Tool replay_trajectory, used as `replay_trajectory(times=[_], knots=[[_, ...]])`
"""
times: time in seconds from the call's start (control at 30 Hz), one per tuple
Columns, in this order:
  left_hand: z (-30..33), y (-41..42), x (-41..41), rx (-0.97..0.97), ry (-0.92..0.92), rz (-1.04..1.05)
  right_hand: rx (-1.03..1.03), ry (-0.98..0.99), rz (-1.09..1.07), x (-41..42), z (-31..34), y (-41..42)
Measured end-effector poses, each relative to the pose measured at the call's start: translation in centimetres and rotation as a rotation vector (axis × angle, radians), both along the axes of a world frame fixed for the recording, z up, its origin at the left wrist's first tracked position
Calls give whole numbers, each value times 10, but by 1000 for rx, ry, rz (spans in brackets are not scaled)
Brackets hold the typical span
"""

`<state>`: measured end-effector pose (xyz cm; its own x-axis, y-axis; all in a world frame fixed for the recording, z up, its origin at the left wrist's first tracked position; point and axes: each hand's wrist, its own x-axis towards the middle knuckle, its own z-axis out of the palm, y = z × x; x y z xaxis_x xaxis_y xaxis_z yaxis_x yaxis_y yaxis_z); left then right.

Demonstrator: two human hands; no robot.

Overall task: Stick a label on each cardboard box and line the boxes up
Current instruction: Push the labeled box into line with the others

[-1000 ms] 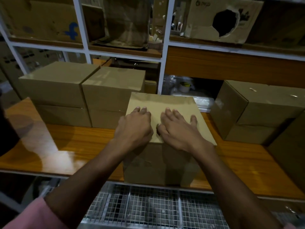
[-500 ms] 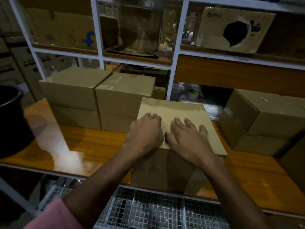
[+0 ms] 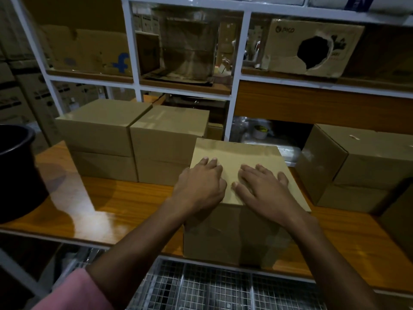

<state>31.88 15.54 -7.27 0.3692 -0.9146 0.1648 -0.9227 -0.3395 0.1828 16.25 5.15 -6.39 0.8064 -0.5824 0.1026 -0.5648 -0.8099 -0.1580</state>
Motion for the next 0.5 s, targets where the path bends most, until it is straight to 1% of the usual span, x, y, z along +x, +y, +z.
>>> replay_trajectory(times=[0.13,0.2,0.27,0.3,0.5], knots=[[0,0,-7,-84,9,36,70,2,72,-17,3,-7],[0,1,-11,-145,10,48,88,84,99,-24,3,-11],[-1,0,-14,-233,-30,56,62,168,115,-26,2,-16],[-2,-1,-15,-271,-51,62,47,177,110,-26,2,-18],[-12,-8,-15,-471,-142,83,-39,-15,-26,-36,-2,-21]])
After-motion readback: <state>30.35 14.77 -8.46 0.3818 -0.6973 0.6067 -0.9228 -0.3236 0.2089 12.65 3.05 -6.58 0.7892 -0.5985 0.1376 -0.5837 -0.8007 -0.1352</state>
